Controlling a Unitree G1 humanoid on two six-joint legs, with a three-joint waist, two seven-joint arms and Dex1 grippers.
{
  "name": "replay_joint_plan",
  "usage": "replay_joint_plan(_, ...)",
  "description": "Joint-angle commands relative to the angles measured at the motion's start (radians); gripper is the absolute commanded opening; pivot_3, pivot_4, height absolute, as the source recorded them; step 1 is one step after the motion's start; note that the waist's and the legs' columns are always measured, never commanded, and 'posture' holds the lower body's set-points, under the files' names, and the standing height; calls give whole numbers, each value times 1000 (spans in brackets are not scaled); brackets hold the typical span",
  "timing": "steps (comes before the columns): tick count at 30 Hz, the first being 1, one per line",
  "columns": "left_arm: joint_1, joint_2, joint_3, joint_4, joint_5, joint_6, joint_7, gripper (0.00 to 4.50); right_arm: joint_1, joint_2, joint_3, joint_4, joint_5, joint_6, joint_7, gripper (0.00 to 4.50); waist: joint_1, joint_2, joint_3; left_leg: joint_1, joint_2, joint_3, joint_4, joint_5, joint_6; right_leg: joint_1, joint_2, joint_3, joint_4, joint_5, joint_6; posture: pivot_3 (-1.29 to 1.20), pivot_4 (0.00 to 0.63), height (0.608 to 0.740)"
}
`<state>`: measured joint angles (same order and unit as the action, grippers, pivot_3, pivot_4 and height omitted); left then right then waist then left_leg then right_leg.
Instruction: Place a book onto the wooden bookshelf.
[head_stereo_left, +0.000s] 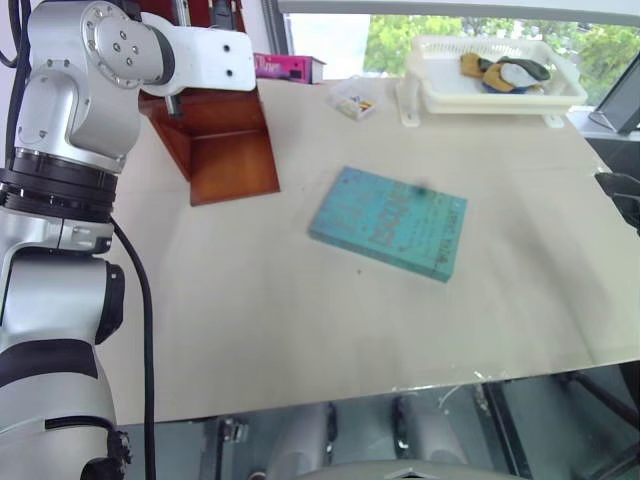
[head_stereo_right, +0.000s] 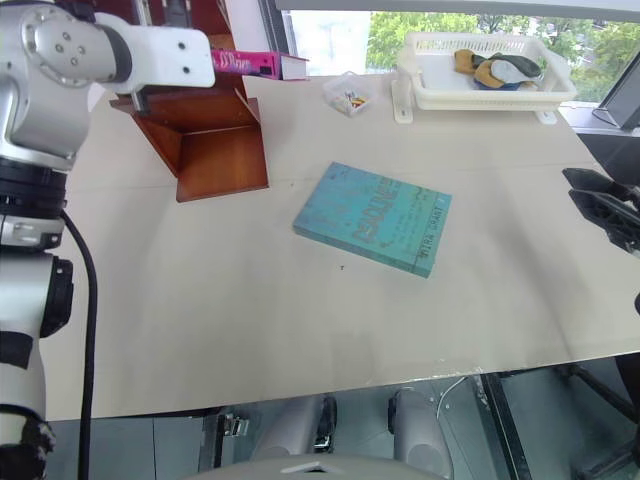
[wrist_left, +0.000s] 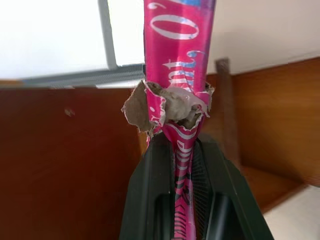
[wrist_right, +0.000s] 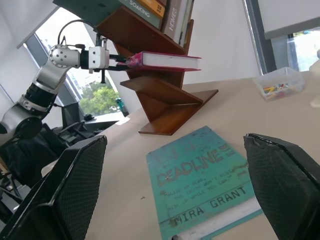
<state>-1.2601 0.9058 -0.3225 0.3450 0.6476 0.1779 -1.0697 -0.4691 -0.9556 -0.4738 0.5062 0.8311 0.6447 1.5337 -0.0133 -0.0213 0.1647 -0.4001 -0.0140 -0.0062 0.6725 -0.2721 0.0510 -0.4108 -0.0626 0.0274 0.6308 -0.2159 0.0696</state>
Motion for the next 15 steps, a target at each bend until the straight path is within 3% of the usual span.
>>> replay_joint_plan(1,27,33,26,-68,42,125,-41,137,-46,-36,-3,23,-13,-30,66,4500,0,0,0,0,0,0,0,0,0,0,0,0,1,0,0,0,150,740)
replay_joint_plan(9,76,89,15,-115,78,211,-100,137,-109,-57,22,94,-21,-75,81,4500,-15,1,0,2,1,2,1,0,0,0,1,2,4,0,0,0,150,740)
replay_joint_plan(15,65,79,20,-101,82,217,-69,2557,-132,-62,42,124,-19,-94,81,4500,-23,1,0,2,1,2,1,0,0,0,0,3,4,0,0,0,150,740)
